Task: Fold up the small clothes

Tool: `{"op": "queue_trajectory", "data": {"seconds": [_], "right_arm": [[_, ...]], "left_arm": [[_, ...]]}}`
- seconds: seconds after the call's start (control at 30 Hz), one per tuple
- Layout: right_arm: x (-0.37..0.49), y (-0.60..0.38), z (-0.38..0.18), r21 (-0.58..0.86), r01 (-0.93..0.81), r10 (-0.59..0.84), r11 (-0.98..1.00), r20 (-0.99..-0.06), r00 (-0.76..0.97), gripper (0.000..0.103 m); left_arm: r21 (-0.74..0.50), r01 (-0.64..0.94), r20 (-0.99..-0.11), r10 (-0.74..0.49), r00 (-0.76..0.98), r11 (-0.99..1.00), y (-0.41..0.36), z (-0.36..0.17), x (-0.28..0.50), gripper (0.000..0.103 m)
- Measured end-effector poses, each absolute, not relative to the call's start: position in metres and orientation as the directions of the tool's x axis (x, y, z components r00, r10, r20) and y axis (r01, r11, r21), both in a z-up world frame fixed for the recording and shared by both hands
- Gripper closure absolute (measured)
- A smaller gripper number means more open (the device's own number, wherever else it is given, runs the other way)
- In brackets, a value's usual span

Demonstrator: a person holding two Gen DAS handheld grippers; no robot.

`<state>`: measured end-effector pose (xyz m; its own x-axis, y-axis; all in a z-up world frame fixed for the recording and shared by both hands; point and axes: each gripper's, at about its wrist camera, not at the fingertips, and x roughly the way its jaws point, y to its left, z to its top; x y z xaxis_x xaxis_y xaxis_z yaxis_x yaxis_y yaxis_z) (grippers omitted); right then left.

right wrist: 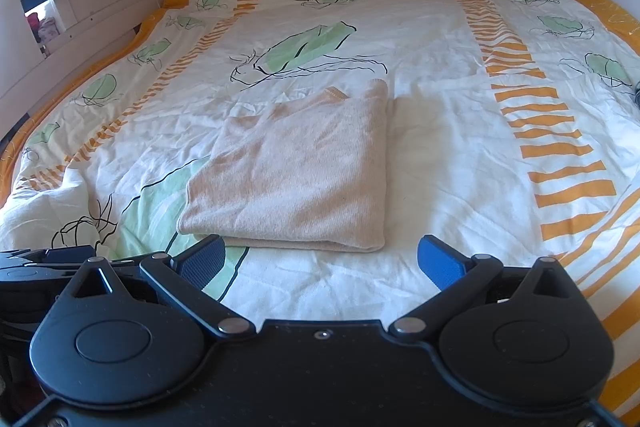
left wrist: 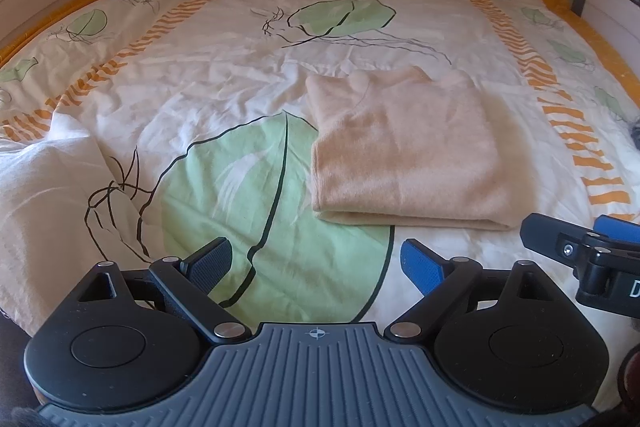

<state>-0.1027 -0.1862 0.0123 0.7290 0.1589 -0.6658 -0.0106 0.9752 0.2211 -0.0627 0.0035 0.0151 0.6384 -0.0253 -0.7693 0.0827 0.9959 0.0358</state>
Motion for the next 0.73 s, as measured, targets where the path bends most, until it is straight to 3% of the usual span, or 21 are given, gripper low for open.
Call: {"op": "queue_trajectory", "data": {"seconds": [0.73], "right_arm": [[-0.1012, -0.1837, 0.01, 0.223, -0.01, 0.16, 0.975, -0.668, 0.727, 0.001]], "left_arm": [[0.04, 0.1, -0.771, -0.033, 0.636, 0.994, 0.0011, 0.0141, -0.0625, 0.011]]}}
